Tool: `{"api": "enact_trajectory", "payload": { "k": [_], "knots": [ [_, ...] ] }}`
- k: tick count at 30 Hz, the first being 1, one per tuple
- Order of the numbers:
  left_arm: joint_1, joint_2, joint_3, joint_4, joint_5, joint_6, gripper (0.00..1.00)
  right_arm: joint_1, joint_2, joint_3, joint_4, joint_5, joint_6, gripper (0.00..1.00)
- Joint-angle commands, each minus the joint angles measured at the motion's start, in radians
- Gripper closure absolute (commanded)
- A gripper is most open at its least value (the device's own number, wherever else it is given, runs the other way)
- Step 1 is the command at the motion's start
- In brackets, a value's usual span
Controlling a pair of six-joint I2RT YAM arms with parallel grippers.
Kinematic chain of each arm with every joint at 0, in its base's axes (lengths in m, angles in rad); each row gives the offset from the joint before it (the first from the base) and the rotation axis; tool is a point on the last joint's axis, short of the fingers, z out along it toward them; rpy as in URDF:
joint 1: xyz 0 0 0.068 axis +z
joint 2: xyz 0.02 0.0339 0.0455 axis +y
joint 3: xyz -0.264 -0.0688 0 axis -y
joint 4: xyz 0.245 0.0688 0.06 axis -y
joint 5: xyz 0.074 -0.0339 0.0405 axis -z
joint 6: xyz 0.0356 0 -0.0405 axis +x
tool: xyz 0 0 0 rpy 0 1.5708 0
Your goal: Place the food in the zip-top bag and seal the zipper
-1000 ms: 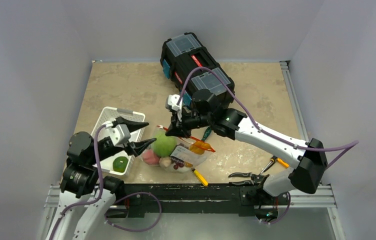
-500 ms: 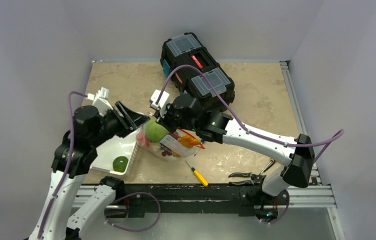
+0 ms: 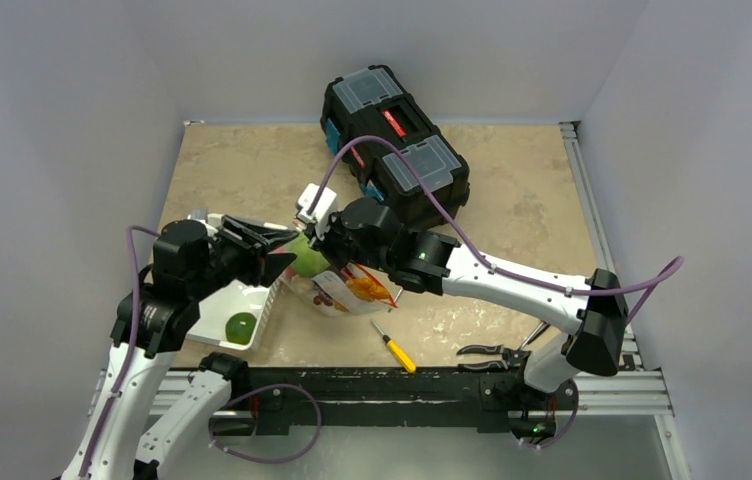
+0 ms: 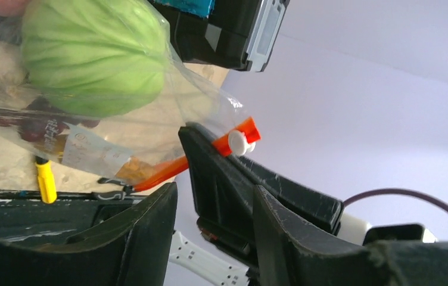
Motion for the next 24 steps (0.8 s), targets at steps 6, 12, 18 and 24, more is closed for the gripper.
{"api": "enact_trajectory", "payload": {
  "k": [6, 12, 18, 24],
  "knots": [
    [0.001, 0.068, 0.081, 0.005, -0.089, -0.099, 0.52, 0.046, 0.0, 0.021, 0.098, 0.083, -0.037, 1.0],
    [0.001, 0.102, 0.118, -0.012, -0.138, -0.023, 0.68, 0.054, 0.006, 0.03, 0.091, 0.089, -0.041, 1.0],
    [0.001, 0.103, 0.108, 0.02, -0.126, 0.033, 0.75, 0.055, 0.023, 0.045, 0.076, 0.107, -0.041, 1.0],
    [-0.004, 0.107, 0.112, 0.032, -0.109, 0.111, 0.66, 0.058, 0.029, 0.056, 0.077, 0.105, -0.038, 1.0]
  ]
}}
